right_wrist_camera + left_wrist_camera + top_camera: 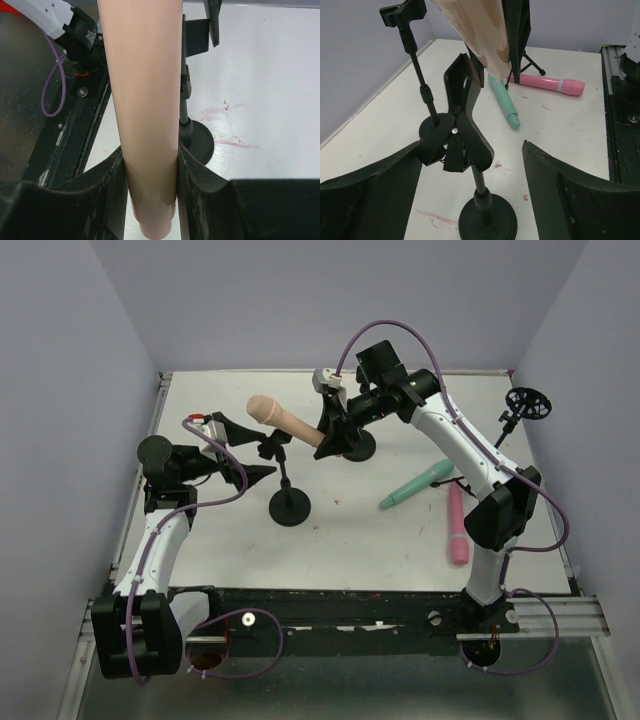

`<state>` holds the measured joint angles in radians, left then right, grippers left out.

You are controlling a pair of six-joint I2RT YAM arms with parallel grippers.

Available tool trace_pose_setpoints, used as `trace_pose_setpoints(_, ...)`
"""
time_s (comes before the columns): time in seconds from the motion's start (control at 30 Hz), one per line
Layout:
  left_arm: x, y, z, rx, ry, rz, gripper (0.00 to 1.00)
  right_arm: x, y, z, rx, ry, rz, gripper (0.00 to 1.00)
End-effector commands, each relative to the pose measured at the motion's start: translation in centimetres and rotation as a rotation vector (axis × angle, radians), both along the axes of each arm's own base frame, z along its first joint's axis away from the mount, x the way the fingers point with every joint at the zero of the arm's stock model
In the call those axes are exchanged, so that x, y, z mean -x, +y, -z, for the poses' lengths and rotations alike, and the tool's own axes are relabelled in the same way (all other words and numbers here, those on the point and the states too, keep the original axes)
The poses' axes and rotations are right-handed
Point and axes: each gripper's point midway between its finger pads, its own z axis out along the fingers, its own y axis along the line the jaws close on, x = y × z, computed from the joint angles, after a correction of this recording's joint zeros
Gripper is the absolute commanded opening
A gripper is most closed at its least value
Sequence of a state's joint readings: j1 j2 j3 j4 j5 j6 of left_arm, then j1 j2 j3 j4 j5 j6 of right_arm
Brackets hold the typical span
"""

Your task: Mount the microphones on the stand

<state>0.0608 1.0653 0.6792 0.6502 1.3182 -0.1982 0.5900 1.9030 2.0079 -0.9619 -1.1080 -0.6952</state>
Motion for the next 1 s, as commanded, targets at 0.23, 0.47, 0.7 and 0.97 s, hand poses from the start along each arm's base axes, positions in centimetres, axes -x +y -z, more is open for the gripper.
trace_pose_setpoints(0.23,-0.6,0.0,-0.4,-0.006,-0.015,-0.02,0.24,-0.4,0.5,-0.5,-0.013,-0.021,0.003,0.15)
trace_pose_setpoints(0.47,-0.6,0.0,-0.2,-0.011,-0.014,-0.015,0.13,0.0,1.2,0.7,0.014,-0.029,-0.015,0.15)
trace_pose_setpoints(0.7,-0.5,-0.1,-0.2,-0.012,-0.016,-0.014,0.13,0.3,1.6,1.4,0.03,-0.026,-0.033,0.15)
trace_pose_setpoints(0.97,-1.1,0.1,-0.2,-0.009,-0.015,-0.047,0.33,1.9,0.6,-2.1,-0.018,-0.05,-0.028,0.16)
